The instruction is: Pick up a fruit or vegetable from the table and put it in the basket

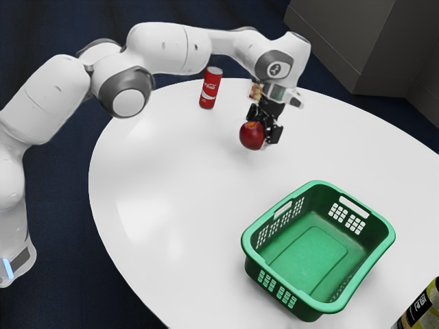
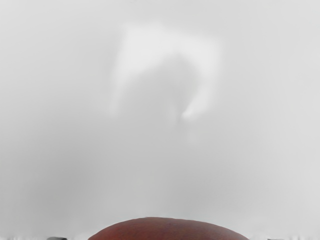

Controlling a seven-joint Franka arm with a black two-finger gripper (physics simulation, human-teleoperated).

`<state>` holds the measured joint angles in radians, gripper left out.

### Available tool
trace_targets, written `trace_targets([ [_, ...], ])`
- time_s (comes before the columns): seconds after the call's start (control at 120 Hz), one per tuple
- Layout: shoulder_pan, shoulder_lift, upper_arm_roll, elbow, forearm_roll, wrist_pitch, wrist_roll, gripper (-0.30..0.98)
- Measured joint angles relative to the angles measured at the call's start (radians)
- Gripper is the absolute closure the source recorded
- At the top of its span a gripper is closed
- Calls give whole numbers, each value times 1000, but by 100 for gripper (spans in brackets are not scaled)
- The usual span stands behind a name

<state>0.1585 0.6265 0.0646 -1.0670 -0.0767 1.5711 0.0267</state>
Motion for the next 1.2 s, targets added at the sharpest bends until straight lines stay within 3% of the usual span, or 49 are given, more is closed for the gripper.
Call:
trace_targets([
  [0.55, -274, -63, -27, 85, 1, -49, 3, 29],
  [0.767, -365, -30, -27, 170, 3, -47, 3, 28],
  [1.2, -549, 37, -28, 177, 5, 25, 3, 28],
])
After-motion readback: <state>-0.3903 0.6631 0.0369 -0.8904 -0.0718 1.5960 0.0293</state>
